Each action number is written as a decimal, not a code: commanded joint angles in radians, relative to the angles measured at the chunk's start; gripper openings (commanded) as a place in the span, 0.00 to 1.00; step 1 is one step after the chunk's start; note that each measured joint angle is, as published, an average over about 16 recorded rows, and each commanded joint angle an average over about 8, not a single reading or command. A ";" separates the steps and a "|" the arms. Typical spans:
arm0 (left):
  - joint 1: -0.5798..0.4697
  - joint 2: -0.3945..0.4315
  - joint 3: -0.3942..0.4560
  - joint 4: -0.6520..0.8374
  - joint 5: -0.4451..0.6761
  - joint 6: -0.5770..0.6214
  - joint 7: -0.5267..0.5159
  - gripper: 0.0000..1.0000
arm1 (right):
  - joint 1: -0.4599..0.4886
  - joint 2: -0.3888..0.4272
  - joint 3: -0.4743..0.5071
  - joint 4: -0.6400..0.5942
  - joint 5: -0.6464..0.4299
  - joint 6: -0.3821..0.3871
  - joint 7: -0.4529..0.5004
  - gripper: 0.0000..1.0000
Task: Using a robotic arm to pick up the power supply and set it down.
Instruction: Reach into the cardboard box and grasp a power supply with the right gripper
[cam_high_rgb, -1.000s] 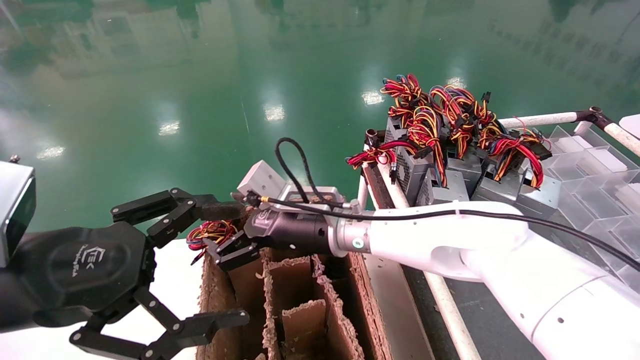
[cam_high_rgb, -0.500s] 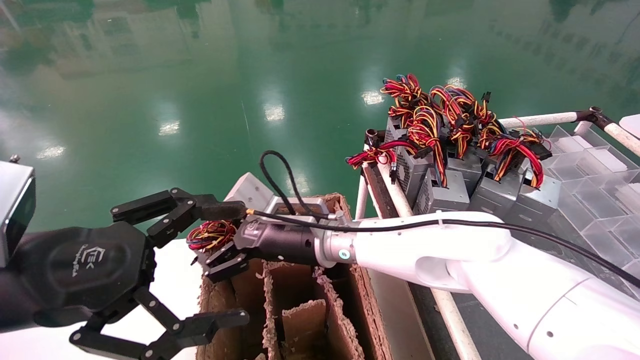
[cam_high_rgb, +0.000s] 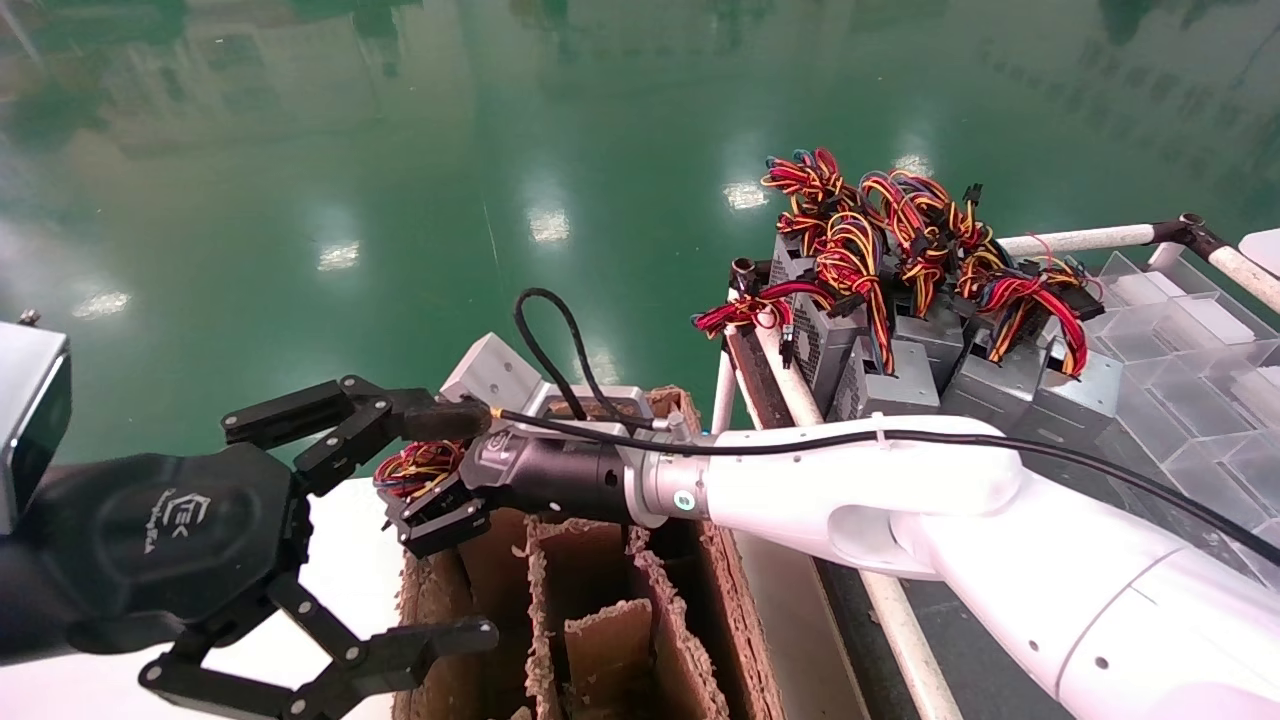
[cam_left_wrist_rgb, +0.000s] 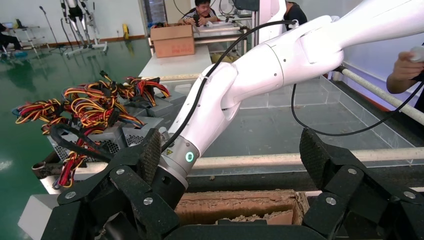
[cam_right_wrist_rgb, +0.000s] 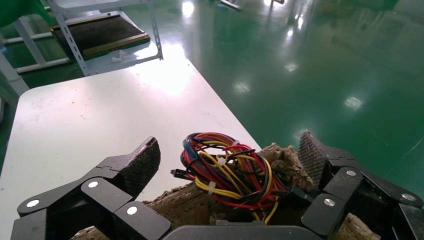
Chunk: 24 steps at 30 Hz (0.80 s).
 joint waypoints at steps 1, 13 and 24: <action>0.000 0.000 0.000 0.000 0.000 0.000 0.000 1.00 | -0.002 0.005 0.004 0.001 -0.002 -0.006 -0.001 1.00; 0.000 0.000 0.000 0.000 0.000 0.000 0.000 1.00 | 0.000 -0.005 -0.090 0.059 -0.019 0.108 0.042 1.00; 0.000 0.000 0.000 0.000 0.000 0.000 0.000 1.00 | 0.018 -0.009 -0.144 0.118 0.010 0.178 0.027 0.32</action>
